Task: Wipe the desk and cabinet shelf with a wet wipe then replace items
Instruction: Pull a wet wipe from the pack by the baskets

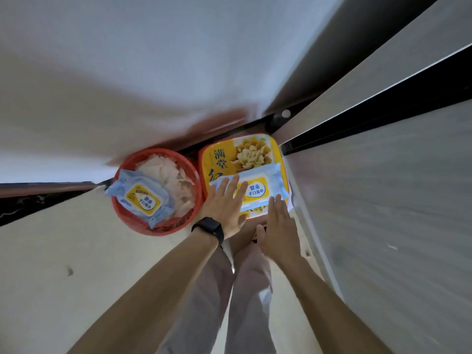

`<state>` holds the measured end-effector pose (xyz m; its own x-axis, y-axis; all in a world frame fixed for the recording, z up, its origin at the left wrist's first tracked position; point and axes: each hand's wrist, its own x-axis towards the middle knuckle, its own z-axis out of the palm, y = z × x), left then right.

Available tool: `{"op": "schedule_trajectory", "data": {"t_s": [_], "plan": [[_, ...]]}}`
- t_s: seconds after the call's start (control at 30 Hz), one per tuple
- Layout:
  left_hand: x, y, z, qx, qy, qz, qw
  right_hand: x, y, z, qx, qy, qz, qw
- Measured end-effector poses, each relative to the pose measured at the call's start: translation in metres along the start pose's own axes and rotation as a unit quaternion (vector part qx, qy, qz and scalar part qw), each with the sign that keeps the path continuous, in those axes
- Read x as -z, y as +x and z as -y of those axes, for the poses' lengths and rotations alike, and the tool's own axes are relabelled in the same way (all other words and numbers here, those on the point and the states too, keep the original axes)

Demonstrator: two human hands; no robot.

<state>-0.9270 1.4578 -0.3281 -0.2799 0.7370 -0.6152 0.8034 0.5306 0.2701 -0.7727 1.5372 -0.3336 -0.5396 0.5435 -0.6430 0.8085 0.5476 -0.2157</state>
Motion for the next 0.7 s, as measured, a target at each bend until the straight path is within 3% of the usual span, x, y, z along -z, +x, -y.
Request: {"op": "schedule_trajectory", "data": {"t_s": [0.17,0.37,0.43,0.5,0.6,0.7], "plan": [[-0.037,0.043,0.002,-0.027,0.101,-0.079,0.991,-0.034,0.03,-0.008,0.001,-0.013,-0.061,0.998],[-0.024,0.06,0.007,-0.085,0.252,-0.073,0.961,-0.038,0.029,-0.006,-0.006,0.101,-0.067,0.993],[0.001,0.061,0.007,-0.093,0.161,-0.059,0.981,-0.034,0.027,-0.007,-0.006,0.122,-0.067,0.99],[0.022,0.07,0.011,-0.025,0.035,-0.043,0.998,-0.033,0.027,-0.01,-0.001,0.118,-0.067,0.991],[0.031,0.089,0.029,0.033,-0.141,-0.081,0.986,-0.03,0.031,-0.015,0.015,0.123,-0.07,0.99],[0.028,0.085,0.05,-0.003,-0.038,-0.17,0.985,-0.02,0.036,-0.011,0.002,0.146,-0.058,0.988]]}}
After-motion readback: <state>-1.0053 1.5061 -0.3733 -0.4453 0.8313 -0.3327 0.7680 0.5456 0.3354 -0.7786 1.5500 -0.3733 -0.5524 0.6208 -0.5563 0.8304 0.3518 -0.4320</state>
